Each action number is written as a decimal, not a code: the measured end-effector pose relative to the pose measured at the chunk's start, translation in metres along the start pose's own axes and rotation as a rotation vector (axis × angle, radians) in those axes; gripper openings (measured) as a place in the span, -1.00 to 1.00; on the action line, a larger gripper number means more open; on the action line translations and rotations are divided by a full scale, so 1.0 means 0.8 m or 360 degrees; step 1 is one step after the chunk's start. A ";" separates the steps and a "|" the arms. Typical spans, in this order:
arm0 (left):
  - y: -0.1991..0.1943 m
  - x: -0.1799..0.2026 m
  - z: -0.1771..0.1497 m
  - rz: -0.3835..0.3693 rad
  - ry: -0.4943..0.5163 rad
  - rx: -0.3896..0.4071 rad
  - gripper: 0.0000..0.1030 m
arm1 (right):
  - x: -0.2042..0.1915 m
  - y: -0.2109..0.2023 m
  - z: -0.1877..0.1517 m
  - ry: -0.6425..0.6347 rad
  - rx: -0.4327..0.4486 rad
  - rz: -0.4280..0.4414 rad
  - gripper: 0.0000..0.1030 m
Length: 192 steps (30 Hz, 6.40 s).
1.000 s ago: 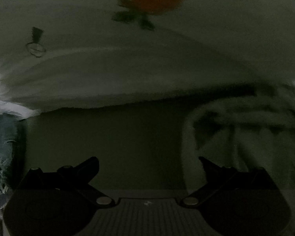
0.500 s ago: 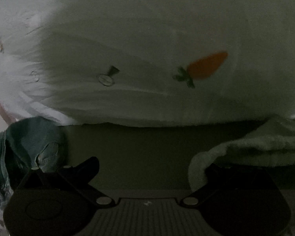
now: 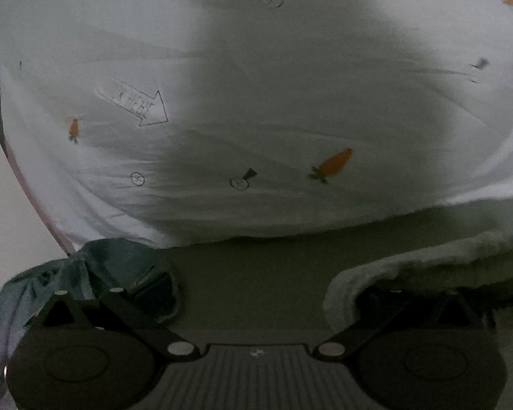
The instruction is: Fold clothes
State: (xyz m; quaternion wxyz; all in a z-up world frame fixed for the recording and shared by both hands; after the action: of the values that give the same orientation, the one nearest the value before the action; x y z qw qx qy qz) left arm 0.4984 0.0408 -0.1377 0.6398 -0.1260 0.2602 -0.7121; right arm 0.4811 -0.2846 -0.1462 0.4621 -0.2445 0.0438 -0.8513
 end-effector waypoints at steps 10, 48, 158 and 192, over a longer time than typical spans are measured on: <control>-0.003 0.028 -0.090 -0.0187 0.0167 -0.0299 1.00 | -0.016 -0.023 -0.133 -0.0401 -0.0258 0.0060 0.96; 0.052 0.010 -0.185 -0.0308 -0.0216 -0.0722 1.00 | -0.060 -0.018 -0.185 -0.0184 -0.0701 0.0382 0.97; -0.049 -0.056 -0.053 -0.0742 -0.1472 -0.0195 -0.89 | 0.091 -0.099 -0.011 0.0799 -0.0408 0.1145 -0.86; 0.085 -0.002 -0.164 -0.1017 -0.0877 -0.0723 1.00 | -0.058 0.043 -0.172 0.0312 -0.1000 0.0898 1.00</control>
State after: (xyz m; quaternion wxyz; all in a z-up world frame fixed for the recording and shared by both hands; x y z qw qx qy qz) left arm 0.4890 0.0666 -0.2832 0.3902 -0.5205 0.1781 -0.7383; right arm 0.4655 -0.2872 -0.2949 0.5736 -0.2695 0.4097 -0.6561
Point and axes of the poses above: each gripper's, at about its wrist camera, not at the fingertips, and y roughly the way its jaws point, x to its right, z to its top, the point moved 10 cm from there along y, roughly the way its jaws point, and after that the axes turned 14 degrees about -z, right-handed, at the moved point
